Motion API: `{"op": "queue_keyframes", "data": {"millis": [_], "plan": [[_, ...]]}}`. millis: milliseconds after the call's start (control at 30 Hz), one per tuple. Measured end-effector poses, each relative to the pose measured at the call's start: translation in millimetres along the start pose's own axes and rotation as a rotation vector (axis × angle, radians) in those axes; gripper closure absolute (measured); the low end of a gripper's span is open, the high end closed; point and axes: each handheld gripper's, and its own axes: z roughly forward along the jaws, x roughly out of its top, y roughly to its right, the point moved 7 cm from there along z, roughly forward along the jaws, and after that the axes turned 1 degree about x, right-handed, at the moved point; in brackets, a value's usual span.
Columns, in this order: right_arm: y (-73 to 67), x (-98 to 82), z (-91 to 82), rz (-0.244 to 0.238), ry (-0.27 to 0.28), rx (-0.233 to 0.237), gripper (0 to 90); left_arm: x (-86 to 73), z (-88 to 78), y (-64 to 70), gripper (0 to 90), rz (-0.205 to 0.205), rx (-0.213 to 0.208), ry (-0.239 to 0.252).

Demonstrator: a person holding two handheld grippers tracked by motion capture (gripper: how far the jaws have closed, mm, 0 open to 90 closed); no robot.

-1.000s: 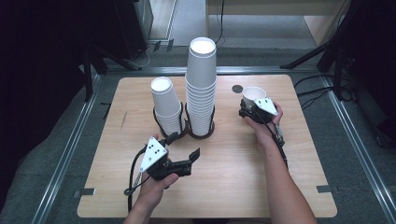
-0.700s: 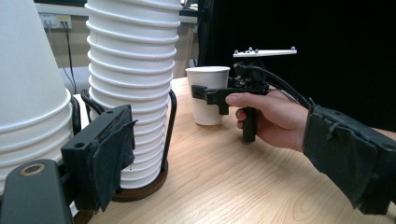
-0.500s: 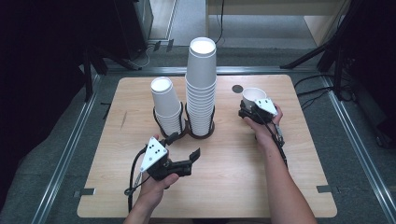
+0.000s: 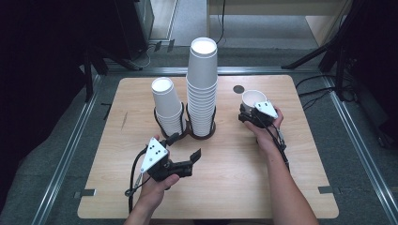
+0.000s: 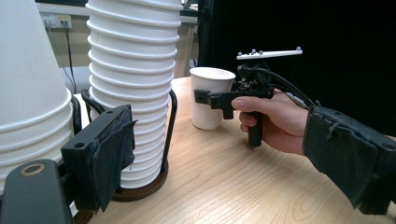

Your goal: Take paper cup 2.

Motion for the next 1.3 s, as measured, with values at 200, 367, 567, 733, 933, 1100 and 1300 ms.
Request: {"op": "queue_keyframes", "data": {"millis": [200,367,567,733,933,1100,1300], "plan": [[0.0,-1.7,-1.5,-0.004,-0.006,0.000,12.5,-0.8,0.6,0.1,9.5,0.002,0.000,-0.005],[-1.6,-2.3,-2.3,0.032,-0.032,0.040,0.7,-1.1,0.8,0.1,9.5,0.003,-0.001,-0.007],[-4.1,-2.3,-7.0,0.030,-0.056,0.072,0.0,-2.3,1.7,-0.2,9.5,0.001,0.002,-0.009],[-2.8,2.9,-17.3,0.016,-0.052,0.076,0.0,-3.8,2.8,-0.5,9.5,0.004,0.006,-0.015],[0.9,4.8,-29.9,0.022,-0.043,0.084,0.0,-3.7,3.0,0.4,9.5,0.003,0.010,-0.014],[3.2,9.6,-43.1,0.037,-0.026,0.104,0.0,-6.2,5.3,1.1,9.5,0.021,0.024,-0.023],[7.7,18.9,-58.8,0.038,0.000,0.107,0.0,-8.3,7.7,2.7,9.5,0.038,0.034,-0.029]]}}
